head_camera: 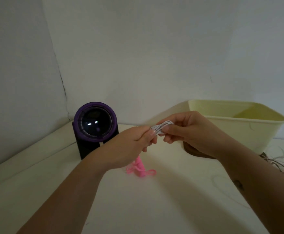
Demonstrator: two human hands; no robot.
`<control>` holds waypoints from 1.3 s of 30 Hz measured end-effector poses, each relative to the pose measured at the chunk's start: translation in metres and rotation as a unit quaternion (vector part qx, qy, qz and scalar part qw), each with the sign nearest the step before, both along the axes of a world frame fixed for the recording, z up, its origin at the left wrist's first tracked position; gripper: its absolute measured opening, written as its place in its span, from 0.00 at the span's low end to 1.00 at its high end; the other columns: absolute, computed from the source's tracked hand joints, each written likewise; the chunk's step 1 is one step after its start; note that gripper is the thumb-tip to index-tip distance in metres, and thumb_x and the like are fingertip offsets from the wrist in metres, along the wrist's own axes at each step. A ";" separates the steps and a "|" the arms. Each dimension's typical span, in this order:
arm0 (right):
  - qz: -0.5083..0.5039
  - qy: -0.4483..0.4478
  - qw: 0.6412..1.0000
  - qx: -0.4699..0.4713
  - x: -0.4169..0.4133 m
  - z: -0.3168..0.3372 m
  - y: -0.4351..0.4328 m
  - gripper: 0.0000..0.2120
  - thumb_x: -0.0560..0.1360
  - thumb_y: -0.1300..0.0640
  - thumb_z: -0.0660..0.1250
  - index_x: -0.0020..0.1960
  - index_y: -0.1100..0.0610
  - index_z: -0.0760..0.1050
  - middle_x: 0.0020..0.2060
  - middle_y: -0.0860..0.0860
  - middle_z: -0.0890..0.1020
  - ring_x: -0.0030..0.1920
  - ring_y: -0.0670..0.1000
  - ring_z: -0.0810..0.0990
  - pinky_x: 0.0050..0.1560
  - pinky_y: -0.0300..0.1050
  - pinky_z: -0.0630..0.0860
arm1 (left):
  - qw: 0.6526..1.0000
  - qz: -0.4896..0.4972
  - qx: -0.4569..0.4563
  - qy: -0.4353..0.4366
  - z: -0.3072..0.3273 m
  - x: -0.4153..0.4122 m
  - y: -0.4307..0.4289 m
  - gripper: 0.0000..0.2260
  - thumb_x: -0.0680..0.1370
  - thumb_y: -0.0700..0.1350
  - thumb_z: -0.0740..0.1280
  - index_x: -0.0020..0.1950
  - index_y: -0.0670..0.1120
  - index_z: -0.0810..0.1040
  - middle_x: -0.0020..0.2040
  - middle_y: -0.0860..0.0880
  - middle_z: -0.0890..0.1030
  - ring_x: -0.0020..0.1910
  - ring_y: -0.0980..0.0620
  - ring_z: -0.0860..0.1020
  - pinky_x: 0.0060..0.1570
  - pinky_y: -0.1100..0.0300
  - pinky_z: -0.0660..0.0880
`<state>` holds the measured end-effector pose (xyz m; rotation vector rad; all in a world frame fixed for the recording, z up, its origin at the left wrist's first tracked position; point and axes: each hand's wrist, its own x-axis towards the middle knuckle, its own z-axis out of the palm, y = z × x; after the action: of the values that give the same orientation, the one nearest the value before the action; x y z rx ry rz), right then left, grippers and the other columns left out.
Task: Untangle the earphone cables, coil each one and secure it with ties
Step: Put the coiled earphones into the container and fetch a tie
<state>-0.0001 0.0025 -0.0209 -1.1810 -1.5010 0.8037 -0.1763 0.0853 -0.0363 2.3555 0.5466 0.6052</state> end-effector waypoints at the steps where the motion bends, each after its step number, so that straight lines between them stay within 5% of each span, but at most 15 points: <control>1: 0.019 0.052 0.998 -0.025 -0.003 0.001 0.002 0.06 0.70 0.62 0.68 0.44 0.58 0.83 0.37 0.54 0.84 0.34 0.46 0.80 0.37 0.35 0.77 | 1.000 -0.001 0.004 0.002 0.003 -0.004 0.001 0.14 0.82 0.51 0.53 0.40 0.54 0.72 0.32 0.58 0.71 0.33 0.63 0.71 0.35 0.69 0.66; 4: 0.047 0.147 0.984 -0.083 -0.012 0.002 0.011 0.09 0.67 0.62 0.66 0.45 0.61 0.82 0.35 0.53 0.83 0.31 0.45 0.79 0.33 0.34 0.77 | 1.000 0.008 0.016 0.004 0.012 -0.014 0.007 0.14 0.82 0.49 0.53 0.40 0.53 0.72 0.33 0.56 0.71 0.29 0.64 0.71 0.31 0.71 0.64; 11: 0.045 0.157 0.976 -0.144 -0.026 -0.014 0.030 0.10 0.70 0.63 0.66 0.51 0.60 0.79 0.41 0.53 0.84 0.35 0.46 0.81 0.37 0.37 0.79 | 0.997 0.073 0.028 0.020 0.010 -0.044 0.035 0.14 0.82 0.50 0.53 0.39 0.53 0.72 0.34 0.56 0.72 0.34 0.58 0.73 0.39 0.61 0.69; 13: -0.013 0.024 0.983 -0.183 -0.026 -0.037 0.034 0.06 0.73 0.65 0.67 0.49 0.58 0.79 0.40 0.52 0.83 0.36 0.46 0.80 0.38 0.36 0.78 | 0.996 0.090 0.022 0.013 0.007 -0.051 0.046 0.15 0.82 0.49 0.53 0.39 0.53 0.72 0.35 0.55 0.72 0.35 0.57 0.73 0.42 0.59 0.69; 15: -0.072 -0.220 0.955 -0.188 -0.026 -0.056 0.034 0.01 0.73 0.60 0.70 0.44 0.55 0.80 0.37 0.48 0.82 0.37 0.46 0.79 0.38 0.34 0.75 | 0.996 0.090 -0.001 0.018 0.003 -0.052 0.053 0.15 0.82 0.49 0.53 0.39 0.52 0.73 0.35 0.55 0.73 0.34 0.57 0.73 0.42 0.59 0.69; 18: -0.119 -0.381 0.903 -0.161 -0.039 -0.079 0.028 0.11 0.67 0.46 0.73 0.39 0.53 0.79 0.34 0.43 0.78 0.34 0.42 0.75 0.36 0.36 0.71 | 0.995 0.078 -0.046 0.050 -0.005 -0.044 0.052 0.15 0.82 0.48 0.53 0.39 0.50 0.73 0.34 0.54 0.73 0.31 0.61 0.74 0.41 0.60 0.71; 21: -0.191 -0.379 0.899 -0.106 -0.057 -0.099 0.024 0.15 0.67 0.41 0.70 0.37 0.53 0.75 0.34 0.47 0.78 0.34 0.48 0.75 0.36 0.43 0.73 | 0.992 0.066 -0.048 0.094 -0.011 -0.036 0.045 0.15 0.83 0.46 0.52 0.40 0.47 0.73 0.37 0.52 0.78 0.29 0.65 0.75 0.37 0.67 0.70; 26: -0.248 -0.353 0.901 -0.048 -0.061 -0.119 0.031 0.15 0.70 0.42 0.69 0.34 0.51 0.70 0.34 0.48 0.77 0.36 0.49 0.74 0.36 0.39 0.69 | 0.982 0.039 -0.088 0.165 -0.029 -0.027 0.039 0.17 0.83 0.49 0.52 0.50 0.43 0.78 0.49 0.50 0.82 0.47 0.53 0.80 0.49 0.59 0.73; 30: -0.263 -0.340 0.902 -0.039 -0.061 -0.125 0.032 0.16 0.71 0.43 0.68 0.31 0.48 0.67 0.31 0.47 0.75 0.33 0.45 0.71 0.34 0.36 0.65 | 0.974 0.044 -0.022 0.223 -0.040 -0.019 0.037 0.15 0.83 0.50 0.51 0.40 0.48 0.69 0.37 0.54 0.70 0.35 0.58 0.68 0.37 0.64 0.65; 39: -0.227 -0.300 0.926 -0.001 -0.057 -0.124 0.027 0.08 0.70 0.46 0.70 0.36 0.47 0.76 0.28 0.41 0.74 0.32 0.41 0.73 0.36 0.28 0.66 | 0.980 0.049 -0.093 0.166 -0.058 -0.012 0.040 0.16 0.82 0.53 0.53 0.38 0.51 0.71 0.36 0.53 0.74 0.36 0.53 0.71 0.45 0.55 0.71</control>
<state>-0.0575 0.0298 -0.1451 -1.7956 -1.5954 0.1216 -0.1888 0.1256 -0.0939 2.2699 0.8349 0.1892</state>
